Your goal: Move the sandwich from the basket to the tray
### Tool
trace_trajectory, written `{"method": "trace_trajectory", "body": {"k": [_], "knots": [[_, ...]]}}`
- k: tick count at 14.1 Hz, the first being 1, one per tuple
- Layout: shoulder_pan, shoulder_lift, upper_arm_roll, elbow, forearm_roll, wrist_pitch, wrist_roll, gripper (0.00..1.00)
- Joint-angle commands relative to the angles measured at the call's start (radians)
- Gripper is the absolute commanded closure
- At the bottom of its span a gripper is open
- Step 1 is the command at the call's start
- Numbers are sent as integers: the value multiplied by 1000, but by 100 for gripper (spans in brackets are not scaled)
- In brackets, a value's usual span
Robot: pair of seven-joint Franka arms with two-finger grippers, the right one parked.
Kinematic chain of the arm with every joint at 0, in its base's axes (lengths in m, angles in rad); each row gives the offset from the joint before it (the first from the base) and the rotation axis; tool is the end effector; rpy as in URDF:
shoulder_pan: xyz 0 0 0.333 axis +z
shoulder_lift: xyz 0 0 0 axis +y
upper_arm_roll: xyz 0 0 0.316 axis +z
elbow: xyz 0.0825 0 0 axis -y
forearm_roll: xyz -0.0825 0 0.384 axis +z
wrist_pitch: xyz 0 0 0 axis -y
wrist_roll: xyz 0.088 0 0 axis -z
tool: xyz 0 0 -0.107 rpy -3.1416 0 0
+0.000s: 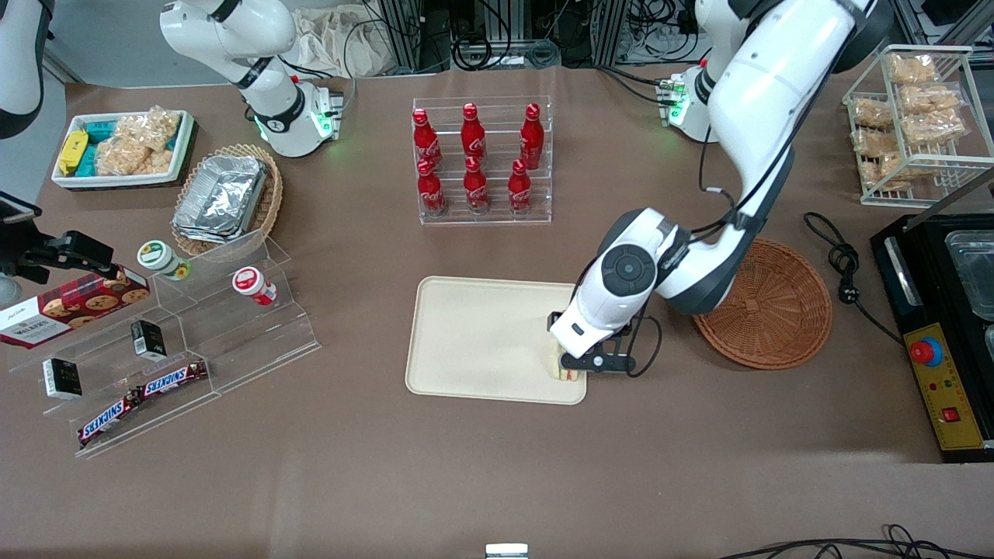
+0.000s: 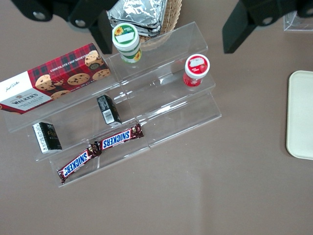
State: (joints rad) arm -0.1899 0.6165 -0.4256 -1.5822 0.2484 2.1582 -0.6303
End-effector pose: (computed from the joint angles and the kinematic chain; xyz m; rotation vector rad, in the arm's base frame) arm 0.5965 -0.3575 0.3034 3.1019 -0.0770 -0.0040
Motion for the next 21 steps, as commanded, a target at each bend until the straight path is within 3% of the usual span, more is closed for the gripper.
{"method": "trace_trajectory", "body": {"k": [1,5,8,10,17,21], "knots": [[56,-122,-2,-19,3,-139,20,1],[148,-231,-1,-19,-37,-299,223,1],[255,-299,-1,-18,-147,-372,409,1],[314,-355,2,-15,-146,-420,496,1],[486,-376,5,108,-147,-523,482,1],[498,-377,7,111,-133,-531,492,1]]}}
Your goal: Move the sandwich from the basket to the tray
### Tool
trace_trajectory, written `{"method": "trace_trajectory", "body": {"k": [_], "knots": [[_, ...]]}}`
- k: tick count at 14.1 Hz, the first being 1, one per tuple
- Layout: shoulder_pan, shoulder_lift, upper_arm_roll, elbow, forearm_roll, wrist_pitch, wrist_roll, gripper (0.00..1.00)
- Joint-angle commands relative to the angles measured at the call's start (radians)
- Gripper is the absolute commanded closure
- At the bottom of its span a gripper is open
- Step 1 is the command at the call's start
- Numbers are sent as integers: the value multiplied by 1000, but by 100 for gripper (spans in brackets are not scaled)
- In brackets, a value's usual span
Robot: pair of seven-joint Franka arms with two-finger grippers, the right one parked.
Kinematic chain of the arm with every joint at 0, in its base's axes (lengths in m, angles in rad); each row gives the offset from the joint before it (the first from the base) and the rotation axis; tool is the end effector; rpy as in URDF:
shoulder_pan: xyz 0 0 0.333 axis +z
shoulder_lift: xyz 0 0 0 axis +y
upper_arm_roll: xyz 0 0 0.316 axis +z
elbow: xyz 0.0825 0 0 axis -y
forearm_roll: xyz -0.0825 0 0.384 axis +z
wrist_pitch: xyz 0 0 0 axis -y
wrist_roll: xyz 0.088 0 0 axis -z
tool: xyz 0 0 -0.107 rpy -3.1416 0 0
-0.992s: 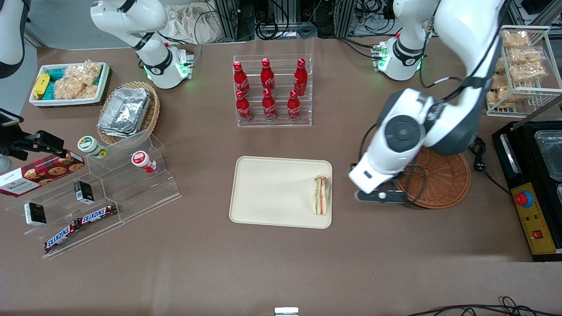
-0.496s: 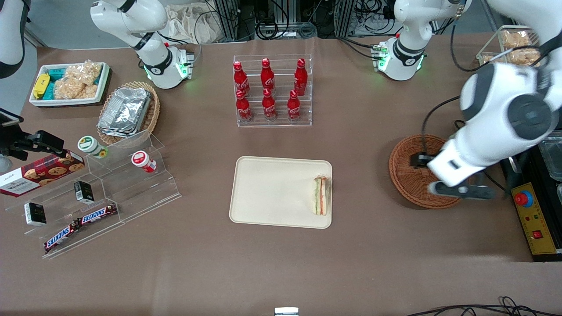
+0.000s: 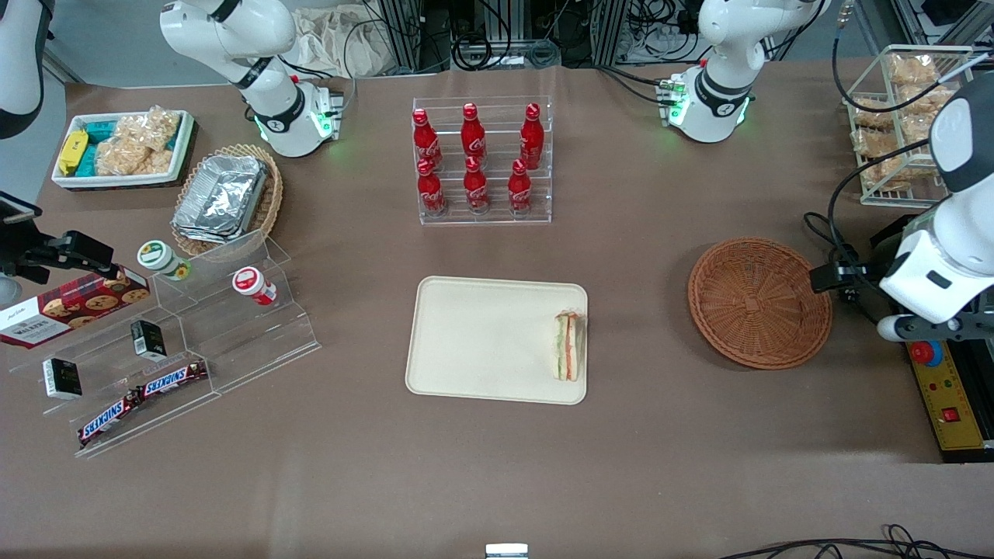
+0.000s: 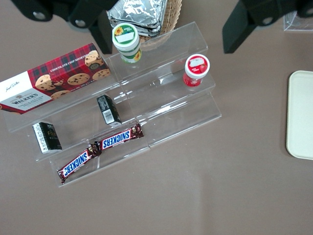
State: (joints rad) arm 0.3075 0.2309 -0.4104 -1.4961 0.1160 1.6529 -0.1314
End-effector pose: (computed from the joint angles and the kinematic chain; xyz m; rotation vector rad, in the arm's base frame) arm 0.6211 -0.0273 0.5406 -3.1105 -0.0358 0.0805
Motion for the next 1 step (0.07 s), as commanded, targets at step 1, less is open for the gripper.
{"method": "trace_trajectory", "body": {"k": [1], "knots": [[1,7,-8,21,2,-27,-8,1]]}}
